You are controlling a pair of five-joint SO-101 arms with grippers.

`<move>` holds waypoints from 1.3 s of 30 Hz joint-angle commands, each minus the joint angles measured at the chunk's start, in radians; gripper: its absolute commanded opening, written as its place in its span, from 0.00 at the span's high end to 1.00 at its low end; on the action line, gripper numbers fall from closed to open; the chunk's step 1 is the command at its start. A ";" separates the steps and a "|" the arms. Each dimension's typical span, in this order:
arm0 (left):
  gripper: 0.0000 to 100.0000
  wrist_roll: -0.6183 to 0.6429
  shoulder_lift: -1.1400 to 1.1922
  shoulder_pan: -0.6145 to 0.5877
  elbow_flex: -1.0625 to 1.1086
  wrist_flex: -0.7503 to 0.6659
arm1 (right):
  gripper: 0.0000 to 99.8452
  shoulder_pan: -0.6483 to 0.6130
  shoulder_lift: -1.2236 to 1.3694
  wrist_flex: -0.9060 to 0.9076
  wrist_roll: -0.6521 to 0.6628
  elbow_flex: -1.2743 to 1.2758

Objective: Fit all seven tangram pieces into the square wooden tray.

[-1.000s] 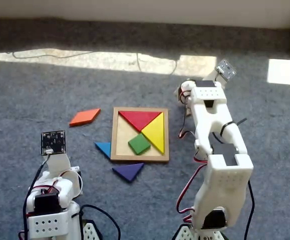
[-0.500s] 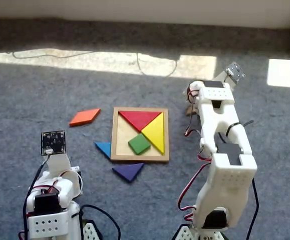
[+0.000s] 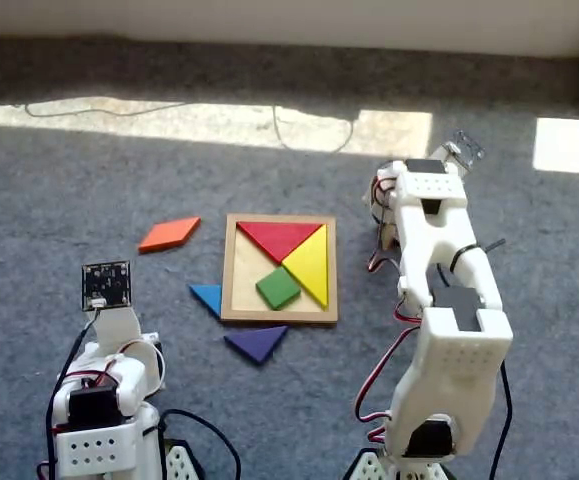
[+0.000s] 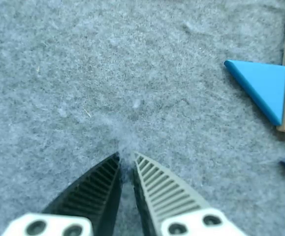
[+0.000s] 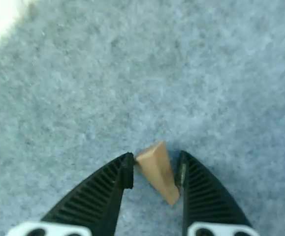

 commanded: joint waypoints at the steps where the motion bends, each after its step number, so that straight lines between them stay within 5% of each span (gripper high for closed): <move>1: 0.99 -0.005 -0.039 -0.010 0.021 0.008 | 0.85 0.010 -0.013 0.085 0.011 -0.038; 11: 0.99 -0.005 -0.039 -0.010 0.021 0.008 | 0.85 0.012 -0.010 0.209 0.178 -0.185; 39: 0.99 -0.005 -0.039 -0.010 0.021 0.008 | 0.85 0.031 0.157 0.305 0.176 -0.266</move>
